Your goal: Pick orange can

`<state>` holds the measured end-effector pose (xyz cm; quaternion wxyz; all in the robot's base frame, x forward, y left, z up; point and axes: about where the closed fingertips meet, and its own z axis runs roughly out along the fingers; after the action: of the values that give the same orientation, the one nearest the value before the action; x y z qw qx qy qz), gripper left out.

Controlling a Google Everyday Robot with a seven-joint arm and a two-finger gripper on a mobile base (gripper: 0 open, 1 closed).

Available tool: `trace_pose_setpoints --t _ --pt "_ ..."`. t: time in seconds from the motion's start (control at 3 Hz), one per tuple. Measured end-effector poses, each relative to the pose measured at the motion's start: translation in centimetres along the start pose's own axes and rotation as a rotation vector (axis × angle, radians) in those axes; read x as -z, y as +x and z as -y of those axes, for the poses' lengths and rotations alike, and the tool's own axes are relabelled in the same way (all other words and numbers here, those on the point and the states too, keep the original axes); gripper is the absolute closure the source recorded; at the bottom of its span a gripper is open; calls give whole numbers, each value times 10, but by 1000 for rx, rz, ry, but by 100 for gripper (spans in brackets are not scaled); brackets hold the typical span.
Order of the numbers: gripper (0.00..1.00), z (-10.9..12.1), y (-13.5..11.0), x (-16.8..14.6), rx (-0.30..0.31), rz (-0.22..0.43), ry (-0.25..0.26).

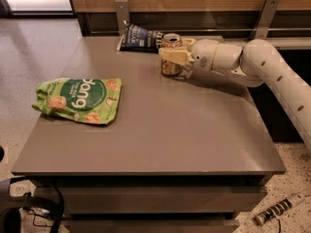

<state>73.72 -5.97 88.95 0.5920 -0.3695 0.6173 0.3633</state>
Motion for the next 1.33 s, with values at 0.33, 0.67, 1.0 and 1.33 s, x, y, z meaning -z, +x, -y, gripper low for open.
trace_pose_setpoints --t 0.33,0.67,1.0,1.33 --pt "100 -2 0 -3 0 0 -6" --pt "100 -2 0 -3 0 0 -6" --pt "100 -4 -18 -1 19 2 7" --pt "100 -5 -53 10 62 2 51"
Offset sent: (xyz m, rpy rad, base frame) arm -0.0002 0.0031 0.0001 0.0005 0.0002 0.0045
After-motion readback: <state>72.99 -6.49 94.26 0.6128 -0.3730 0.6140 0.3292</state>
